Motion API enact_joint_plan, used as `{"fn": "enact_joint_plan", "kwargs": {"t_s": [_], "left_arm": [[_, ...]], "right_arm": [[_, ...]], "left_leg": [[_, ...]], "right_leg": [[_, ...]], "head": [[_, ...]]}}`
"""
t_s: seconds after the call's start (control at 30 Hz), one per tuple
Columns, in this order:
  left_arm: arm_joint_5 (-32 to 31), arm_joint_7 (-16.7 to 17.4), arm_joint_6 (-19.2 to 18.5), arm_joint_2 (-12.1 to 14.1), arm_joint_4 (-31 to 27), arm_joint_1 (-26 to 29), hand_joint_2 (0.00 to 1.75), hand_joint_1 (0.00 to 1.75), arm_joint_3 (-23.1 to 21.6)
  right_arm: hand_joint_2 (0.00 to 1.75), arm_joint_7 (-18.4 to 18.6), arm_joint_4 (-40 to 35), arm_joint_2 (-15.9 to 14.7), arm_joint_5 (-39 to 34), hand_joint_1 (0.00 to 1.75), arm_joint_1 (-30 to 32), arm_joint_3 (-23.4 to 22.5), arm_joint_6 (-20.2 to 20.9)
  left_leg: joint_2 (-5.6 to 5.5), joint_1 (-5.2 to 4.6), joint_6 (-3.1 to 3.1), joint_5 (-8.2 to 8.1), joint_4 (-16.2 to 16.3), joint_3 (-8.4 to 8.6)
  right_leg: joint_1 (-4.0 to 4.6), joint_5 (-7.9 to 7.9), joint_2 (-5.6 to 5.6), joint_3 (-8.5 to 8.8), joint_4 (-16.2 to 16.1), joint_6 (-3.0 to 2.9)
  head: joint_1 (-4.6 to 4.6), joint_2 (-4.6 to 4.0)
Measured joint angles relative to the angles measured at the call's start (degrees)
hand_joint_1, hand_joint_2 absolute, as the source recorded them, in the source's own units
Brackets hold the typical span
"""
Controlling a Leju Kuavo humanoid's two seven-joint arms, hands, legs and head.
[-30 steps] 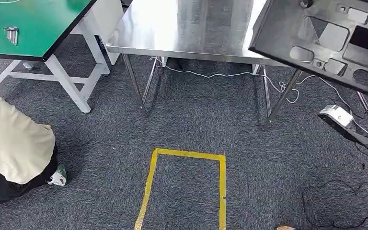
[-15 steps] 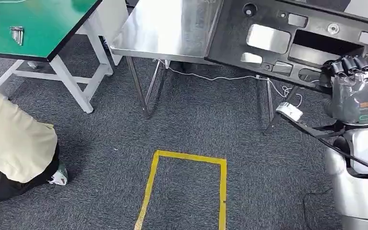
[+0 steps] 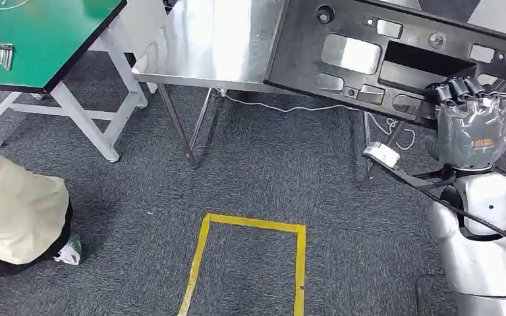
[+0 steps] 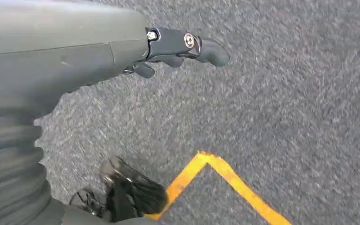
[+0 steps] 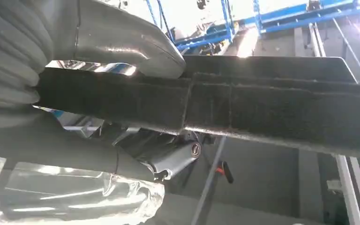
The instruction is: Take the parts from the cabinet and place them on the table.
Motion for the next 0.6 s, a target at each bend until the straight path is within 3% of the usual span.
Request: {"fn": "enact_joint_plan", "kwargs": {"t_s": [0.03,0.07,0.1,0.13,0.17,0.2,0.23,0.27,0.3,0.33,0.37,0.4,0.43,0.47,0.5,0.53,0.57,0.6], "left_arm": [[0.09,0.04,-0.09,0.02,0.0,0.03,1.75,0.0,0.02],[0.09,0.11,-0.13,0.57,-0.19,0.1,1.75,0.0,0.07],[0.09,0.24,-0.2,0.48,-0.13,0.27,1.75,0.0,0.11],[0.2,0.2,-0.09,1.08,-0.48,0.26,1.75,0.0,0.13],[0.35,0.39,-0.11,0.52,-0.39,0.26,1.75,0.0,0.15],[0.52,0.48,0.06,0.64,-0.46,0.21,1.75,0.0,0.22],[0.5,0.5,0.11,0.63,-0.5,0.19,1.75,0.0,0.26],[0.52,0.55,0.09,0.55,-0.5,0.21,1.75,0.0,0.28],[0.5,0.55,0.09,0.54,-0.5,0.17,1.75,0.0,0.31],[0.5,0.55,0.09,0.52,-0.5,0.11,1.75,0.0,0.31],[0.5,0.57,0.09,0.41,-0.48,0.09,1.75,0.0,0.31],[0.5,0.57,0.09,0.13,-0.46,0.1,1.75,0.0,0.28],[0.5,0.66,0.11,-0.07,-0.44,0.15,1.75,0.0,0.31],[0.5,0.7,0.15,-0.2,-0.42,0.25,1.75,0.0,0.31],[0.5,0.74,0.15,-0.35,-0.42,0.32,1.75,0.0,0.31],[0.5,0.76,0.18,-0.44,-0.39,0.36,1.75,0.0,0.31],[0.5,0.81,0.24,-0.22,-0.42,0.41,1.75,0.0,0.31],[0.5,0.96,0.33,0.05,-0.42,0.54,1.75,0.0,0.33]], "right_arm": [[1.75,0.0,-0.39,-0.02,-0.69,1.75,0.2,0.0,-0.06],[1.75,0.0,-0.5,-0.07,-1.39,1.75,0.8,-0.02,-0.13],[1.75,-0.18,-0.68,-0.26,-1.99,1.75,0.85,0.0,-0.44],[1.75,-0.22,-0.72,-0.2,-2.58,1.75,1.35,-0.02,-0.44],[1.75,-0.46,-1.0,-0.57,-2.96,1.75,1.73,-0.13,-0.44],[1.75,-0.64,-1.28,-0.8,-3.27,1.75,1.88,-0.3,-0.46],[1.75,-0.65,-1.73,-1.03,-3.39,1.75,1.81,-0.52,-0.46],[1.75,-0.7,-1.97,-1.27,-3.47,1.75,1.83,-0.61,-0.48],[1.75,-0.7,-1.99,-1.35,-3.56,1.75,1.68,-0.67,-0.48],[1.75,-0.7,-2.08,-1.53,-3.74,1.75,1.69,-0.79,-0.48],[1.75,-0.72,-2.12,-1.73,-4.13,1.75,1.87,-0.96,-0.44],[1.75,-0.81,-2.14,-1.95,-4.57,1.75,1.93,-1.07,-0.41],[1.75,-1.05,-2.21,-2.14,-5.2,1.75,2.05,-1.2,-0.39],[1.75,-1.42,-2.32,-2.36,-5.95,1.75,2.22,-1.42,-0.39],[1.75,-1.66,-2.36,-2.62,-6.6,1.75,2.28,-1.57,-0.37],[1.75,-1.84,-2.4,-2.84,-7.1,1.75,2.28,-1.68,-0.31],[1.75,-2.03,-2.36,-2.93,-7.58,1.75,2.42,-1.86,-0.22],[1.75,-2.31,-2.27,-3.02,-7.84,1.75,2.45,-1.88,-0.15]], "left_leg": [[-0.51,-1.25,2.37,3.63,-5.18,1.6],[-1.37,-2.64,5.7,5.26,-8.72,2.9],[-0.95,-2.69,6.46,4.64,-9.15,3.84],[-0.91,-3.03,6.48,4.22,-10.36,4.78],[-0.85,-3.04,6.79,4.23,-11.9,5.86],[-0.61,-3.32,7.23,3.96,-13.51,7.21],[-0.91,-2.97,7.48,4.62,-15.35,9.07],[-0.57,-2.94,7.38,4.55,-16.51,10.3],[-0.53,-2.7,7.57,4.4,-17.13,10.94],[-0.56,-2.36,7.28,4.03,-17.27,11.33],[-0.57,-2.03,6.74,3.52,-17.35,11.67],[-0.63,-1.77,6.02,3.0,-17.34,12.04],[-0.67,-1.41,5.15,2.4,-17.31,12.6],[-0.8,-0.92,4.27,1.78,-17.25,13.27],[-0.87,-0.43,3.31,1.09,-17.06,13.89],[-0.92,0.03,2.3,0.32,-16.46,14.25],[-0.93,-0.17,1.08,-0.77,-15.21,13.94],[-0.9,0.15,0.26,-2.14,-12.92,13.61]], "right_leg": [[0.51,-0.36,0.01,1.12,-0.58,-0.27],[-0.48,-0.67,0.08,1.43,-1.59,-0.65],[1.79,-0.94,0.16,2.29,-2.49,-0.09],[0.25,-0.89,-0.02,3.24,-3.44,0.18],[0.66,-0.24,-0.17,4.49,-3.54,0.17],[0.45,0.88,-0.45,4.4,-3.4,1.18],[0.78,0.84,-0.53,3.63,-2.36,1.49],[0.45,1.14,-0.58,2.56,0.91,1.34],[0.46,0.66,-0.55,0.24,5.04,0.83],[0.34,-0.6,-0.54,-2.75,8.91,0.83],[0.13,-3.15,-0.54,-5.79,12.24,0.66],[-0.25,-5.01,-0.57,-7.96,13.94,0.95],[-0.85,-5.35,-0.61,-9.16,13.64,1.65],[-1.58,-4.03,-0.71,-9.26,11.25,2.85],[-2.35,-1.13,-0.87,-8.49,7.0,4.58],[-3.2,2.47,-1.17,-7.39,2.03,6.61],[-4.2,6.95,-1.89,-6.85,-2.44,8.6],[-3.4,6.66,-2.82,-7.49,-2.36,6.9]], "head": [[0.0,0.0],[0.21,0.0],[1.05,0.0],[0.96,0.0],[0.72,0.0],[0.69,0.0],[0.68,0.02],[0.48,0.0],[0.35,0.0],[0.39,0.0],[0.39,0.0],[0.37,0.0],[0.35,0.0],[0.37,0.0],[0.42,0.0],[0.39,0.0],[0.66,0.0],[0.96,0.0]]}}
